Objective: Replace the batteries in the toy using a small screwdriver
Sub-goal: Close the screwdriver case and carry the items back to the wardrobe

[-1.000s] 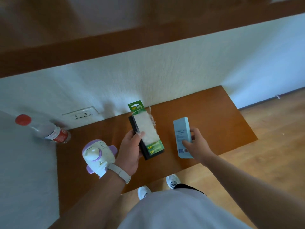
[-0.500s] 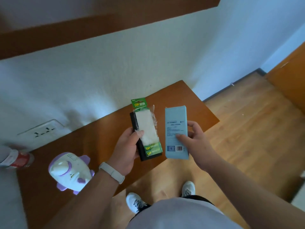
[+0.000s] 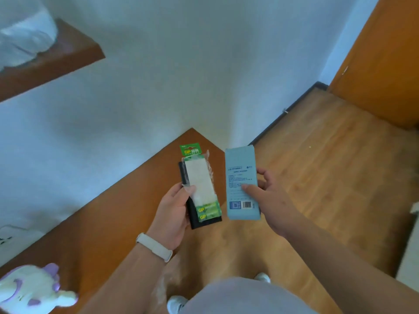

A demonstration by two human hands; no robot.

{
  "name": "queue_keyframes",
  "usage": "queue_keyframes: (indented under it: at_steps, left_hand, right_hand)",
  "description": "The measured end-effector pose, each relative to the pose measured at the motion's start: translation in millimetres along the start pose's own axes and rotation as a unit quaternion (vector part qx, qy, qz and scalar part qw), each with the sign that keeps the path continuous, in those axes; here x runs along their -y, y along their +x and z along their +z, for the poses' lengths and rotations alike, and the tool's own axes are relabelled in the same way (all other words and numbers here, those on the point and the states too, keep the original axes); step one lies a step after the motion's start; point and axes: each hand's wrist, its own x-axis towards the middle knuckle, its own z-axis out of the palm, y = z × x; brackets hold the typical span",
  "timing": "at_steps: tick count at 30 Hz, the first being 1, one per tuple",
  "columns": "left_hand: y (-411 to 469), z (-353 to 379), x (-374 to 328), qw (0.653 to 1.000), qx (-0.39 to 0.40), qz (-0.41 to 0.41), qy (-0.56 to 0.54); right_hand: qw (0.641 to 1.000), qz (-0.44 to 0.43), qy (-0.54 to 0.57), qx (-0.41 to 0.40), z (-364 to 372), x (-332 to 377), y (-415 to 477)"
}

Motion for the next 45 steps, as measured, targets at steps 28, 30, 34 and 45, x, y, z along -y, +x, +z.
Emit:
queue_keyframes:
  at_steps: [28, 30, 34, 45]
  left_hand:
    - [134.8, 415.6, 38.1, 0.947, 0.278, -0.084, 0.138]
    - [160.1, 441.0, 36.4, 0.941, 0.293, -0.091, 0.142]
    - [212.6, 492.9, 25.4, 0.927, 0.324, -0.113, 0.153]
    - [329.3, 642.9, -13.2, 0.877, 0.417, -0.132, 0.201]
  right_hand:
    - [0.920, -0.009, 0.205, -0.334, -368.6, 29.0, -10.7]
    - [0.912, -0.011, 0.214, -0.350, -386.9, 36.2, 7.6]
    - [0.892, -0.010, 0.221, -0.395, -422.0, 57.4, 51.4]
    - [0.848, -0.030, 0.233, -0.475, -512.1, 109.4, 138.4]
